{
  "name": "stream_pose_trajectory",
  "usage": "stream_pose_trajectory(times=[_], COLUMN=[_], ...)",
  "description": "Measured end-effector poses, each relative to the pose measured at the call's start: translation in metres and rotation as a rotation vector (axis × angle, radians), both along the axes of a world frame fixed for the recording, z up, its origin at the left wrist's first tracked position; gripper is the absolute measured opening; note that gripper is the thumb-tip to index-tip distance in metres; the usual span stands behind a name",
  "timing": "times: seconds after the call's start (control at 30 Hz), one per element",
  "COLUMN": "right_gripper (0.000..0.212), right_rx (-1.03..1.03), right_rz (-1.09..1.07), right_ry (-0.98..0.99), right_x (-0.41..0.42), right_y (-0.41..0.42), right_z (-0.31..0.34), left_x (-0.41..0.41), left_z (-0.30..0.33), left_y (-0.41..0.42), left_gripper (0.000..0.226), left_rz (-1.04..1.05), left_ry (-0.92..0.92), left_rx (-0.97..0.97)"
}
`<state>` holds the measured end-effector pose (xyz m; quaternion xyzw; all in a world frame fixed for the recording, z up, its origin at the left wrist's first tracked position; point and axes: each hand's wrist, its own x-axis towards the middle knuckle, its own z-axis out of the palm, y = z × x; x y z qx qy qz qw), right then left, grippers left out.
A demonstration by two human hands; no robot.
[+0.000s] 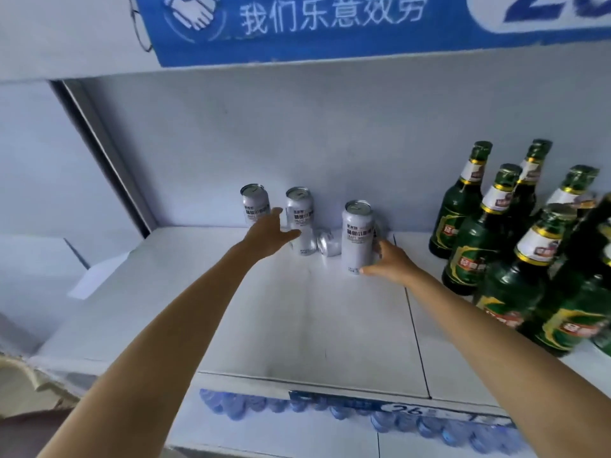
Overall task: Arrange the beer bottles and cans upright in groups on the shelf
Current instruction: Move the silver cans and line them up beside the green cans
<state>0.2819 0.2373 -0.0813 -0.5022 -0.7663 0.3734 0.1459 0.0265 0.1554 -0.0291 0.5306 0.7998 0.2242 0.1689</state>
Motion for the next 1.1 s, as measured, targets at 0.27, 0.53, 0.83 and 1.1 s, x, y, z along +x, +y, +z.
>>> stream_pose_trajectory(times=[0.27, 0.53, 0.83, 1.1], right_gripper=[0.085, 0.061, 0.06, 0.08], right_rx=[-0.118, -0.049, -0.054, -0.103], right_rz=[-0.085, -0.261, -0.226, -0.14], right_ry=[0.307, 0.331, 0.324, 0.394], right_x=[-0.016, -0.015, 0.027, 0.106], right_y=[0.023, -0.015, -0.065, -0.113], right_z=[-0.039, -0.034, -0.036, -0.031], left_x=[0.004, -0.009, 0.019, 0.116], left_z=[-0.004, -0.005, 0.004, 0.013], left_y=[0.064, 0.058, -0.006, -0.085], left_gripper=[0.086, 0.068, 0.061, 0.06], left_rz=[0.134, 0.049, 0.024, 0.067], left_ry=[-0.174, -0.171, -0.192, -0.183], left_rx=[0.22, 0.238, 0.328, 0.368])
